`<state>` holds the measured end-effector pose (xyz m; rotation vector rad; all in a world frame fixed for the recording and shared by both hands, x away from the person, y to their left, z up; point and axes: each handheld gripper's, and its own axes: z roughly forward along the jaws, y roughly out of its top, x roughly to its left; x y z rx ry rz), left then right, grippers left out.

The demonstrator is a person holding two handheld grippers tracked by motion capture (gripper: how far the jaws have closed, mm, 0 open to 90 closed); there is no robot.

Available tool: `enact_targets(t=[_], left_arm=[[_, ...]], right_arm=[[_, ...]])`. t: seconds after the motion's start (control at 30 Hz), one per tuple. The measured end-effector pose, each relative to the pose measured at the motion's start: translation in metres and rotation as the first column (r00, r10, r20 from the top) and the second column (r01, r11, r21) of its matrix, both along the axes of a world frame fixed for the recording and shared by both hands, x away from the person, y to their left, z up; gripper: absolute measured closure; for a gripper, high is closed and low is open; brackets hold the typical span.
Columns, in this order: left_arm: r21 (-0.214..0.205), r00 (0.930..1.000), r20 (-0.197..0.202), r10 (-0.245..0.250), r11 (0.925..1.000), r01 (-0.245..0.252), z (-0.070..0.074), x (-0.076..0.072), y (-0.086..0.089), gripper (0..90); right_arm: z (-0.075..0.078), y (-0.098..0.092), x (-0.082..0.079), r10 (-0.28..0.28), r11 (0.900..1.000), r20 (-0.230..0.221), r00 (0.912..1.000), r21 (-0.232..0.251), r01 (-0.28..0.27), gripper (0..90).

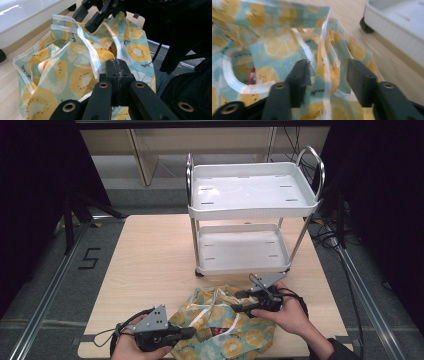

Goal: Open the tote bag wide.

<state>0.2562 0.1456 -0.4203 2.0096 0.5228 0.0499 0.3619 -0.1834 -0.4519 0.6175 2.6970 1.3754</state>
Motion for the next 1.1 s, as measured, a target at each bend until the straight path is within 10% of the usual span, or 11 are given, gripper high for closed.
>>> enact_targets(t=[0.23,0.7,1.1], left_arm=[[-0.001,1.0000,0.006,0.005,1.0000,-0.005,0.000,0.000,0.001,89.6],[0.011,0.9995,-0.030,-0.012,0.9999,0.012,-0.009,-0.006,0.007,89.4],[0.143,0.9947,-0.097,-0.034,0.9886,0.048,-0.037,-0.005,0.003,88.8]], right_arm=[[0.000,-0.001,-0.002,0.017,0.9998,-0.071,0.9973,-0.014,-0.018,89.1],[0.039,-0.042,-0.036,0.118,0.9810,0.089,0.9890,0.144,-0.130,90.0],[0.010,-0.055,-0.073,0.279,0.9602,-0.040,0.9595,-0.004,-0.279,90.0]])
